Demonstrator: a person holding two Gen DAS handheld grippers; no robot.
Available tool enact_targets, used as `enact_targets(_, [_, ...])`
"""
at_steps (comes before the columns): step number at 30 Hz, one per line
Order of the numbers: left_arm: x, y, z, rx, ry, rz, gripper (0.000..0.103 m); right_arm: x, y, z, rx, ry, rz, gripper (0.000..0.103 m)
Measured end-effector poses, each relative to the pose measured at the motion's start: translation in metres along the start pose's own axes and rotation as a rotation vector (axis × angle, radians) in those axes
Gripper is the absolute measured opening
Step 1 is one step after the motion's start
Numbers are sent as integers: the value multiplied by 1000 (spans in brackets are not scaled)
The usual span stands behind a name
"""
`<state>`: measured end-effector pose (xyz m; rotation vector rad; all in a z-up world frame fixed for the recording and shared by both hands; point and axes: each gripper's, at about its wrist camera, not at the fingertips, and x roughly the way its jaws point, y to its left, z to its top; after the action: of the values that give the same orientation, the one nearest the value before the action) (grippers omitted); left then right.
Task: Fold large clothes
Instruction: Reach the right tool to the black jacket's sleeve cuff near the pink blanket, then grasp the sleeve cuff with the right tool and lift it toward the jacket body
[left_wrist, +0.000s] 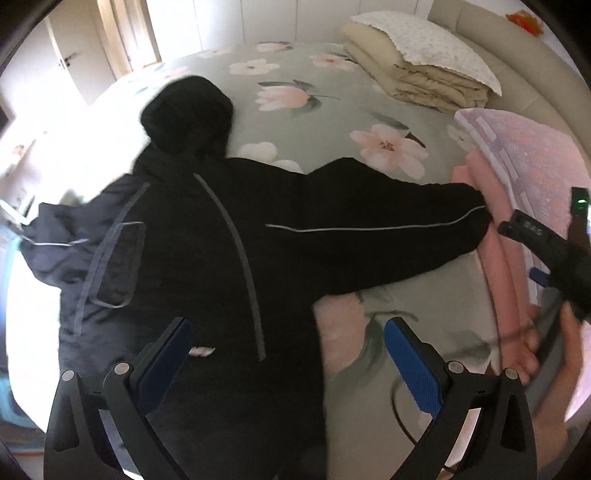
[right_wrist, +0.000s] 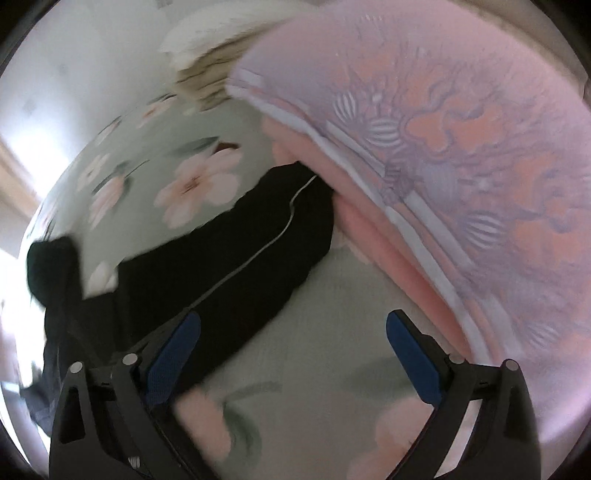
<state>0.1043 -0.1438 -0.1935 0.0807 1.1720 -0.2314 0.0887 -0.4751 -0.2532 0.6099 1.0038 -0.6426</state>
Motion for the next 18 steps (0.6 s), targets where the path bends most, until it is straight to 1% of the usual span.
enact_targets(2, [27, -5, 9, 10, -13, -26, 102, 25, -2, 9, 20, -21, -6, 99])
enact_targets(4, [49, -13, 19, 38, -40, -22, 102, 55, -4, 21, 51, -44, -24, 98])
enact_targets(5, [63, -18, 25, 61, -51, -24, 102, 62, -7, 24, 60, -51, -21, 98])
enact_targets(8, [101, -29, 41, 94, -63, -28, 102, 97, -15, 36, 89, -45, -18, 93])
enact_targets(10, [120, -33, 50, 100, -59, -22, 102, 122, -18, 47, 118, -41, -5, 84])
enact_targets(12, [134, -34, 56, 100, -55, -16, 102, 138, -19, 56, 140, -49, -17, 82])
enact_targets(14, [147, -38, 63, 102, -50, -14, 102, 147, -20, 62, 143, -70, -44, 81])
enact_targets(15, [152, -39, 67, 102, -52, -21, 102, 152, -19, 64, 144, -84, -68, 81])
enact_targets(18, [167, -40, 74, 107, -43, -50, 102, 159, -14, 67, 129, -108, -72, 80])
